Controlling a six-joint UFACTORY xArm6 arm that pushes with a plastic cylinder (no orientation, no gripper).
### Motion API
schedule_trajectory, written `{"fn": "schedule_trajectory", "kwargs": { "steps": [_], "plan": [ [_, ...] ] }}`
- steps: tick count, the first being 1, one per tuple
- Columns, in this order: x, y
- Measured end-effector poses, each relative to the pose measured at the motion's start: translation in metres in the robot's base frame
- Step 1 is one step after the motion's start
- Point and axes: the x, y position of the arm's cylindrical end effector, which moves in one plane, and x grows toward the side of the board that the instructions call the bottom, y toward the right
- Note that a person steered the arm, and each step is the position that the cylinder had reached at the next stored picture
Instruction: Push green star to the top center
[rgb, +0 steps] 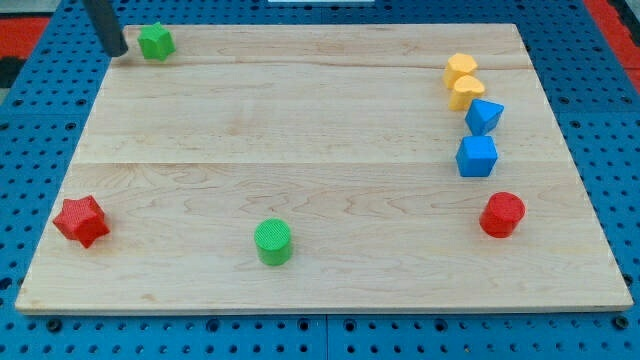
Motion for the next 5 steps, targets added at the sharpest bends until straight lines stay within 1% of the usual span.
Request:
{"fn": "schedule_trajectory", "kwargs": {
  "steps": [1,2,3,4,5],
  "plan": [
    [-0.020,0.036],
    [-0.034,0.024],
    [-0.042,0.023],
    [-0.046,0.059],
    [-0.048,0.107]
  ]
}}
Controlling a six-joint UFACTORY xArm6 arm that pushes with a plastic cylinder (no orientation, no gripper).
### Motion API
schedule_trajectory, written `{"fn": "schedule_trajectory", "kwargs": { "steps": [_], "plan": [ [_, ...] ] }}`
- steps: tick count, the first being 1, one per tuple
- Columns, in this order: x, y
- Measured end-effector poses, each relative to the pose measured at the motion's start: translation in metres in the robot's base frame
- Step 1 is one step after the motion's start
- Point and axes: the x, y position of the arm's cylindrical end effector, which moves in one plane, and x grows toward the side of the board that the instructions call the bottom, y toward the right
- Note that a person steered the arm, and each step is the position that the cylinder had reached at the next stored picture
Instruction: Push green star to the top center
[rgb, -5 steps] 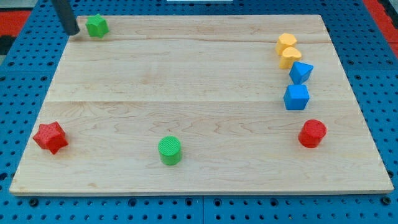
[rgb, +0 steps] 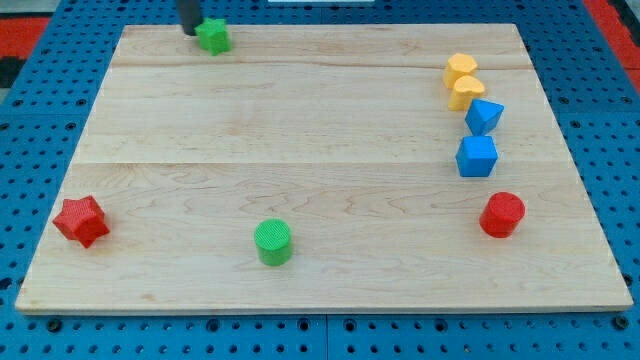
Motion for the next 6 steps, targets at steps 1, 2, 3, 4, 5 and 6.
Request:
{"fn": "schedule_trajectory", "kwargs": {
  "steps": [1,2,3,4,5,6],
  "plan": [
    [0.010,0.013],
    [0.027,0.015],
    [0.041,0.027],
    [0.043,0.047],
    [0.037,0.075],
    [0.031,0.101]
  ]
}}
